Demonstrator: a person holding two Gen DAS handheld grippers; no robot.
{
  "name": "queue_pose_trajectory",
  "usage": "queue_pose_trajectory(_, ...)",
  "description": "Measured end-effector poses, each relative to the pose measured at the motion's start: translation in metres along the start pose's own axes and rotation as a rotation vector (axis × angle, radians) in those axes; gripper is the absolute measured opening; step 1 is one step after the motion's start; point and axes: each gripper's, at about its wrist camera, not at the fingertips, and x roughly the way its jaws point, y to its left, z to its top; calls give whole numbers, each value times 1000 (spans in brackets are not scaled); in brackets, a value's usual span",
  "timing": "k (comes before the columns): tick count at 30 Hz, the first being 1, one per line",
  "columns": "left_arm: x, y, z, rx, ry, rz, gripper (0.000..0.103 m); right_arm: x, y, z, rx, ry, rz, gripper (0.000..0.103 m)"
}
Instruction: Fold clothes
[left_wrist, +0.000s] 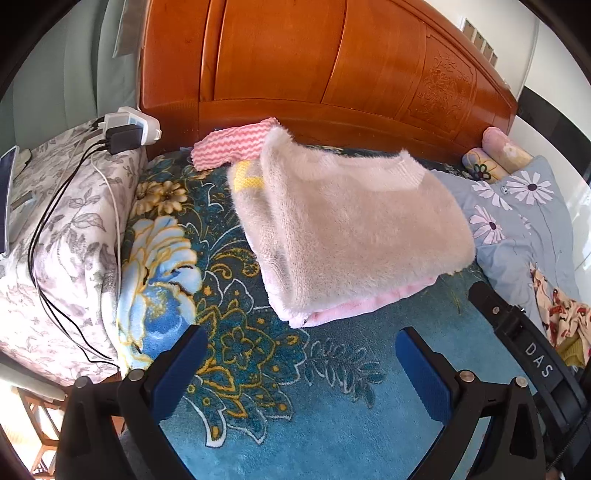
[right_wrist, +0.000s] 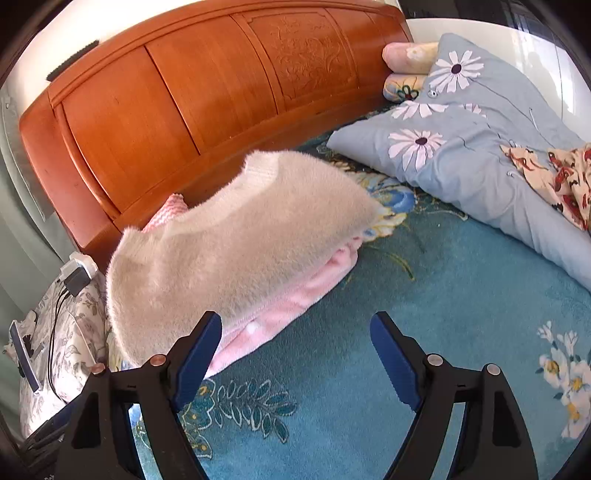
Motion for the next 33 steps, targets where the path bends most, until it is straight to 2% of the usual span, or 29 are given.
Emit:
queue_pose_trajectory(5,3,-8,-1,32,-27,63,103,-1,4,4,-41,-45,-20,85)
queue_pose_trajectory(7,5,-9,-3,35,-22,71,103,0,6,5,-61,-52,-20,95)
queue_pose_trajectory(14,11,-7,-6,2,-7,56,103,1,9,8,-122,-91,-64,98)
queue_pose_trajectory(19,13,-10,-9,20,-12,99,103,0,7,10,-139,-114,-81,101)
queue_pose_trajectory(24,10,-10,-9,27,-32,129,103,-6,6,11,-160,-212,-90,101)
queue_pose_trajectory(27,12,-9,-9,23,-25,141,103,6,17,10,-266,-193,-97,101)
queue_pose_trajectory(33,18,-3,-12,-27,-18,178,103,14,14,1,-260,-171,-84,102)
